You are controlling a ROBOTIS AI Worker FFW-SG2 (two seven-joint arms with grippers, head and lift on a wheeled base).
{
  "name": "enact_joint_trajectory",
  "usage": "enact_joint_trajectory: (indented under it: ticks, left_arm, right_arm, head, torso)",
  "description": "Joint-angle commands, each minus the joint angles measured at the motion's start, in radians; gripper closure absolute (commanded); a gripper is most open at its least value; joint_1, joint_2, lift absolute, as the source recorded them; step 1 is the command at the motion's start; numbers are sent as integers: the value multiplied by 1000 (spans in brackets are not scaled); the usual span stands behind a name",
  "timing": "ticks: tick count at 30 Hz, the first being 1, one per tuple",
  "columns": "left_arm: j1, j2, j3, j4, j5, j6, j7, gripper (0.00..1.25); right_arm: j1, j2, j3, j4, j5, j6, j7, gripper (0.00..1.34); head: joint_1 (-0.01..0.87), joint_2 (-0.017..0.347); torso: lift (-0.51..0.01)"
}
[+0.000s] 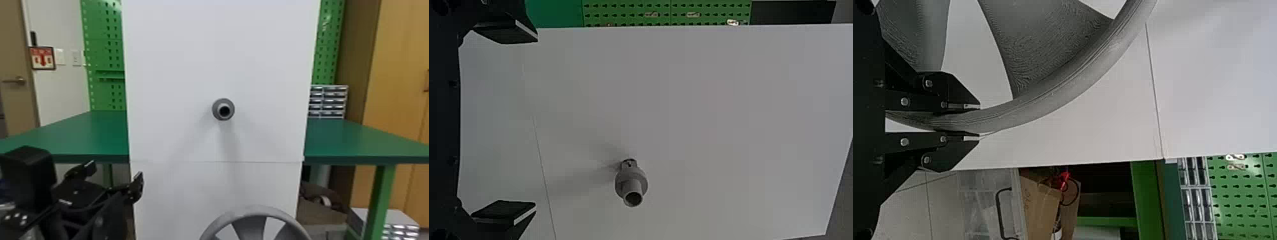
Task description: Hold the wheel and insert it
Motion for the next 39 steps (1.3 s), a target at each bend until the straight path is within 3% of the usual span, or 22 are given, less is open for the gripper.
enact_joint_trajectory:
  ticks: [1, 39]
  left_arm:
    - [-1, 0, -1, 0, -2, 0, 1, 101]
    - [-10, -2, -17, 12, -8, -6, 4, 101]
  right_arm:
    - [0, 1, 2, 0, -3, 0, 0, 1233]
    - [-97, 0, -3, -88, -63, 109, 0, 1233]
  head:
    - [210, 9]
    - [210, 9]
  torso:
    - [-442]
    - [-442]
